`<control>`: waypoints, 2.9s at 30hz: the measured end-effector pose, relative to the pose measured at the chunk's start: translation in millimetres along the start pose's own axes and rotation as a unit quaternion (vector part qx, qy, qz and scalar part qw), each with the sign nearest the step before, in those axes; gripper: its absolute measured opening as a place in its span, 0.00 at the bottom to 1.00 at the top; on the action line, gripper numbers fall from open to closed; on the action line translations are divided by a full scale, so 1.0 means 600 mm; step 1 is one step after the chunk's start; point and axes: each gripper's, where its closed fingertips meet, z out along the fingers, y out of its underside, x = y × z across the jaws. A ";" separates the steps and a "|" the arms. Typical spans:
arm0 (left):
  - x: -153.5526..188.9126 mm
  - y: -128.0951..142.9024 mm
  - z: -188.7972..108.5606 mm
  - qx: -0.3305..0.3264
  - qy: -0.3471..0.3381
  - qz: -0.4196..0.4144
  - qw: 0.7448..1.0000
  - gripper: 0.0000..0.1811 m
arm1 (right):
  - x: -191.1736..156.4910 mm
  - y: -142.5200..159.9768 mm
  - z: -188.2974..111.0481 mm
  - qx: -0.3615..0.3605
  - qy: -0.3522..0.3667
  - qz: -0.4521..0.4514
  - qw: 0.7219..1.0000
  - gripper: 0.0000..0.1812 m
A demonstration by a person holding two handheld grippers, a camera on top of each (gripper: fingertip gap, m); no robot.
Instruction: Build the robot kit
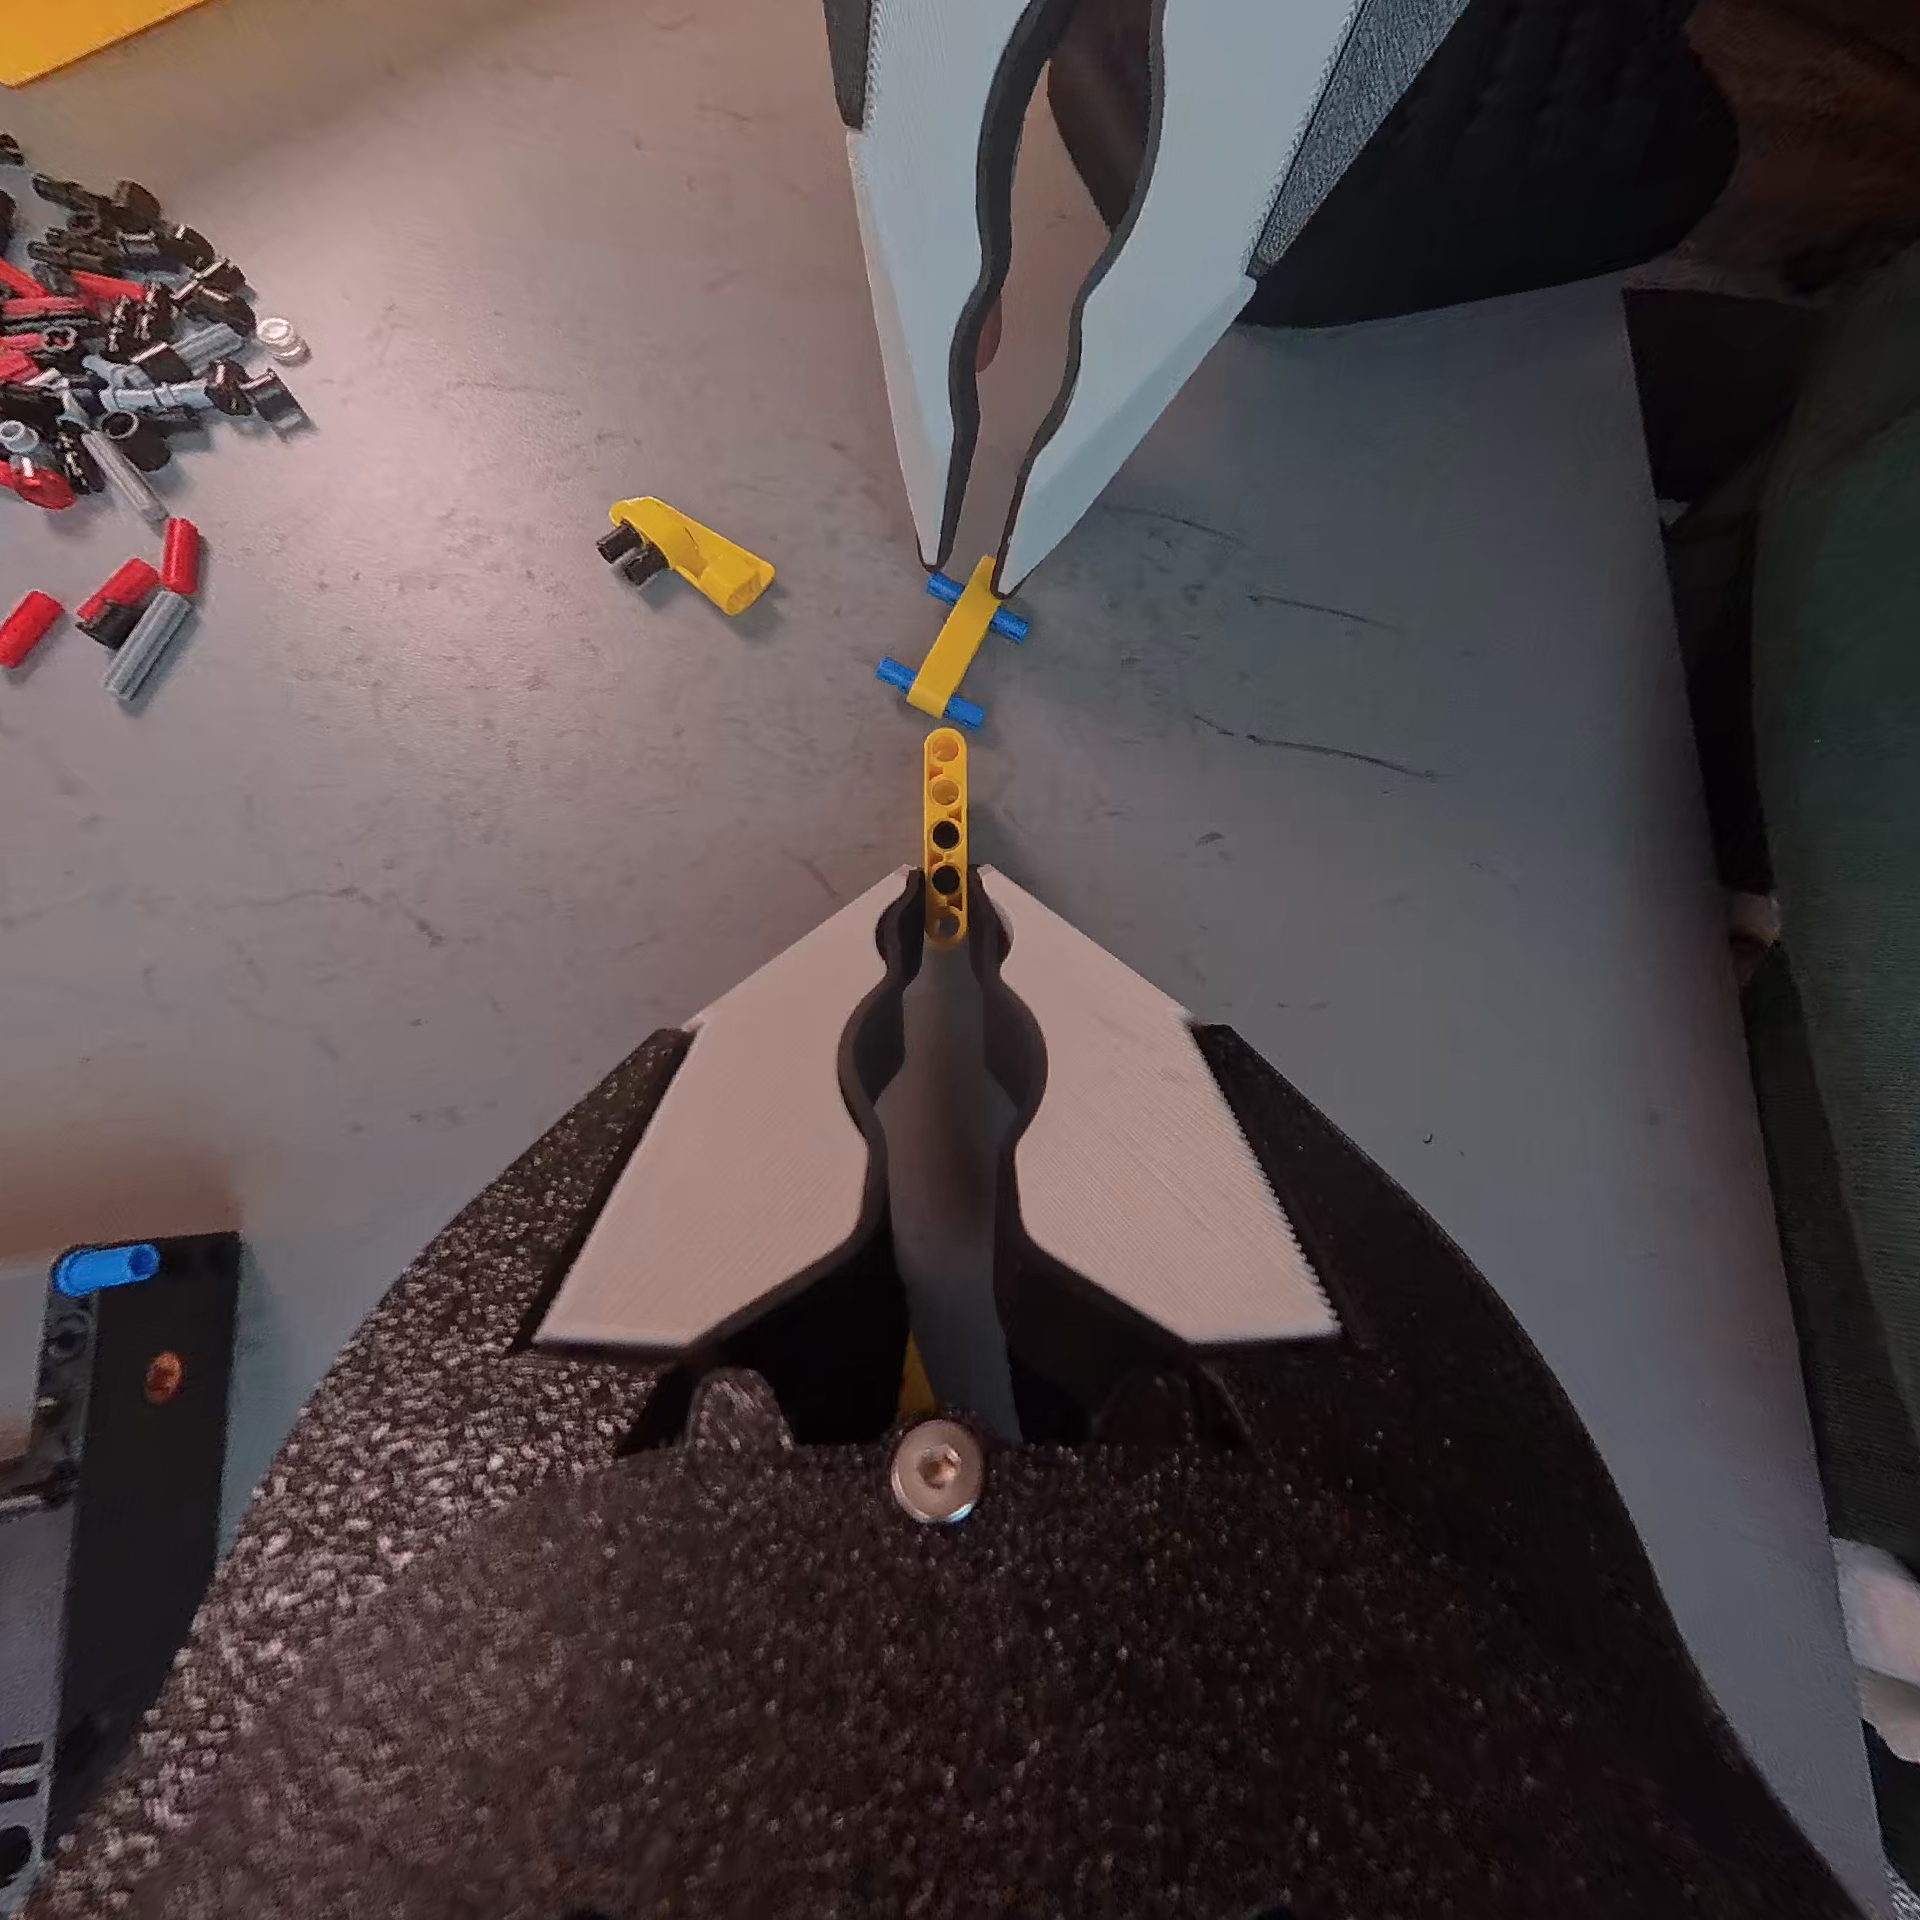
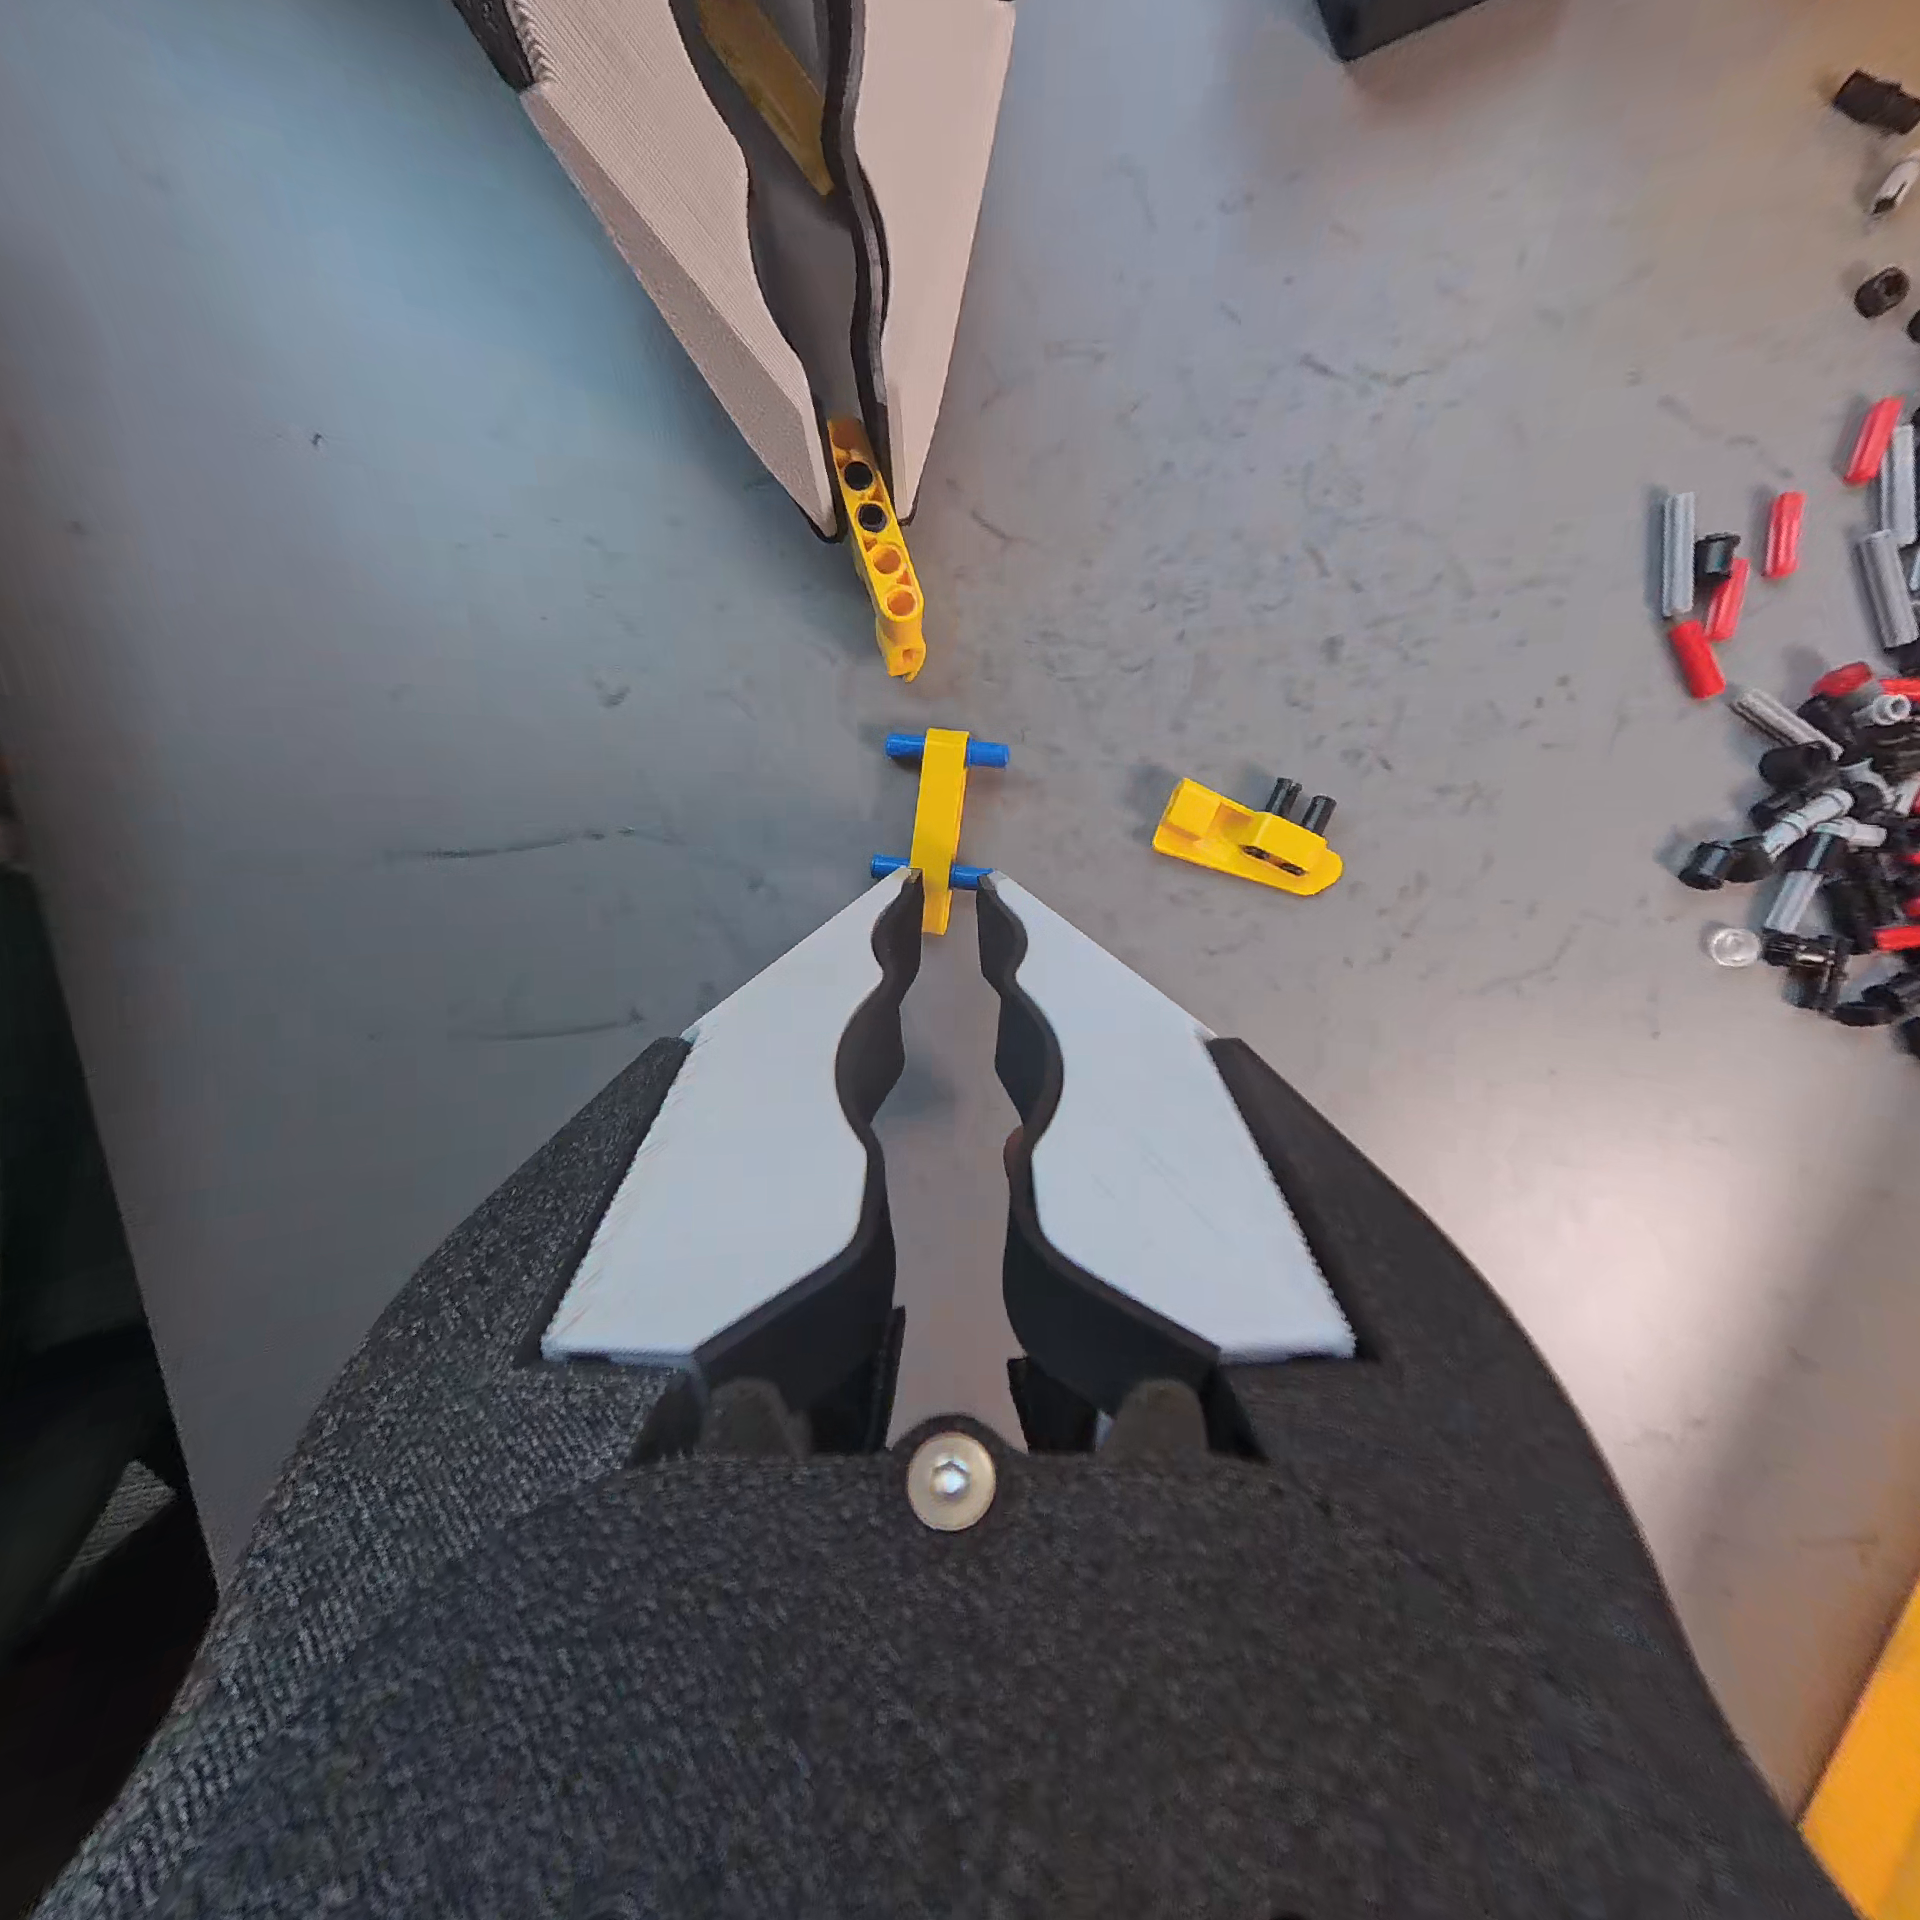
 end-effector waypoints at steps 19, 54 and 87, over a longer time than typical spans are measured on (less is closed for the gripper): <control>0.001 0.001 0.000 -0.004 -0.004 0.005 1.000 0.03 | -0.013 -0.011 -0.004 0.011 0.100 -0.055 0.993 0.14; 0.000 0.004 -0.001 -0.018 -0.019 0.014 1.000 0.03 | -0.065 -0.011 0.005 -0.013 0.087 -0.052 0.995 0.09; -0.014 0.006 -0.005 -0.021 -0.035 -0.006 0.999 0.03 | 0.098 0.057 -0.056 -0.057 0.348 -0.230 0.907 0.21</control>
